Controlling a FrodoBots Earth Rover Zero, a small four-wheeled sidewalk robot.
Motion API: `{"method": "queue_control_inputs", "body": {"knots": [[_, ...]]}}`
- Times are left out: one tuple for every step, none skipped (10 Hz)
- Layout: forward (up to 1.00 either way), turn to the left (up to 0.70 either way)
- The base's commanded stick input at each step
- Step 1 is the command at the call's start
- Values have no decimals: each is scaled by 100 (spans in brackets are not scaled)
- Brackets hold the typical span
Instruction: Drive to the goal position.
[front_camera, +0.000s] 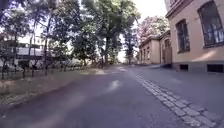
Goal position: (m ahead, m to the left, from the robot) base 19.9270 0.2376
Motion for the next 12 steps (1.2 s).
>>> {"method": "queue_control_inputs", "body": {"knots": [[45, 0], [45, 0], [45, 0], [45, -3], [45, -21], [45, -27], [45, -27], [45, -27], [45, -27], [45, -27], [45, -27], [45, -27]]}}
